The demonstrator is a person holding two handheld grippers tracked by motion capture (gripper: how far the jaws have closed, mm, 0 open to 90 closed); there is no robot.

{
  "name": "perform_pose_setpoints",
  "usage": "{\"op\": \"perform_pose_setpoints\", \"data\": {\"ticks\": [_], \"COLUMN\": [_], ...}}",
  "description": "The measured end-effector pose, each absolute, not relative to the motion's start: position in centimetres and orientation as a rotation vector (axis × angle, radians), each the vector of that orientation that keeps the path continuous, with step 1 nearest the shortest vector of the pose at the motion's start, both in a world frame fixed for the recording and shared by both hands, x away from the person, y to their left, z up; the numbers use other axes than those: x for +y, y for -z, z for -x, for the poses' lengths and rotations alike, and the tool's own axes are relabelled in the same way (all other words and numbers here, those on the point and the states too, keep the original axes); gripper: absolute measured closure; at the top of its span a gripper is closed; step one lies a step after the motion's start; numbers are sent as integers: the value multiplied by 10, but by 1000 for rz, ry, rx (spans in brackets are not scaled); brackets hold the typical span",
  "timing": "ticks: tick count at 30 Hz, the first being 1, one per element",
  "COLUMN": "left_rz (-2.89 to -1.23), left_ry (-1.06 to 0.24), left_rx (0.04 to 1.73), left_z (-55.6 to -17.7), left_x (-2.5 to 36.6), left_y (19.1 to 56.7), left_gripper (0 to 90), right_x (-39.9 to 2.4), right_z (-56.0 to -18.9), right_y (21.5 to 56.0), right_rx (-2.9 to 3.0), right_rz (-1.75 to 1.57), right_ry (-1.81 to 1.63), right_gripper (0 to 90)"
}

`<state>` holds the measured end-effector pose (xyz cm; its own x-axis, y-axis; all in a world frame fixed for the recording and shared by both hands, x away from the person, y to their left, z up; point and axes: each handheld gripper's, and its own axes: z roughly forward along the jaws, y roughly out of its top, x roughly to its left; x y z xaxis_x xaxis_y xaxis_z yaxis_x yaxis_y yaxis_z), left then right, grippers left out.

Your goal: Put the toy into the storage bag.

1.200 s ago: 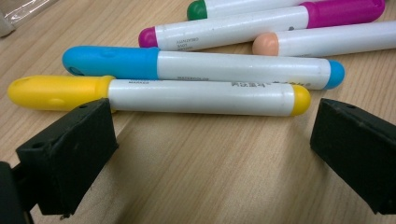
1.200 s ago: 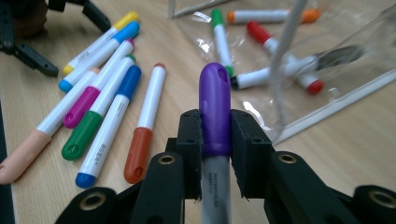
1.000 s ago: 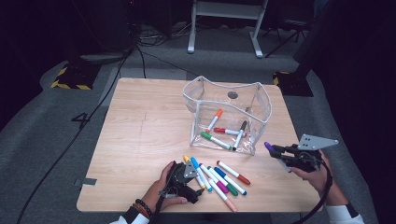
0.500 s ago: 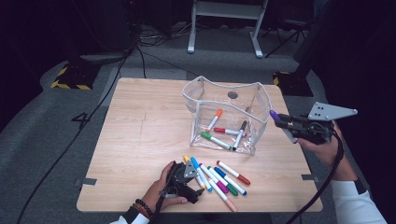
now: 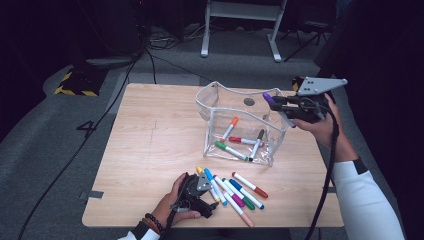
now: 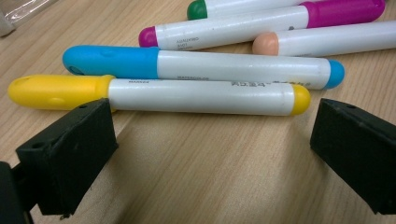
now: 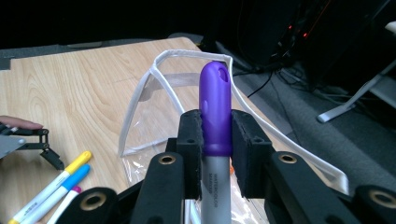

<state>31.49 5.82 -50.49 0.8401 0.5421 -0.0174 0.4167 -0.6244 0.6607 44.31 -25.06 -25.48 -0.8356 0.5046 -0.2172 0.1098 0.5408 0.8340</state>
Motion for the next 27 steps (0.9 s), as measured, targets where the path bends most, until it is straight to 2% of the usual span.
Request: {"op": "perform_pose_setpoints", "data": {"ticks": [15,27], "left_rz": [-2333,-2332], "left_ry": [-240,-239], "left_rx": [695,695], "left_z": [-315,-315], "left_x": [58,58], "left_y": [505,505], "left_gripper": [5,5], "right_x": [-215,-193], "right_z": [-504,-492], "right_y": [296,313], "right_rx": [2532,2808], "right_rz": [-614,-499], "right_ry": [-982,-806], "right_gripper": [750,749]}}
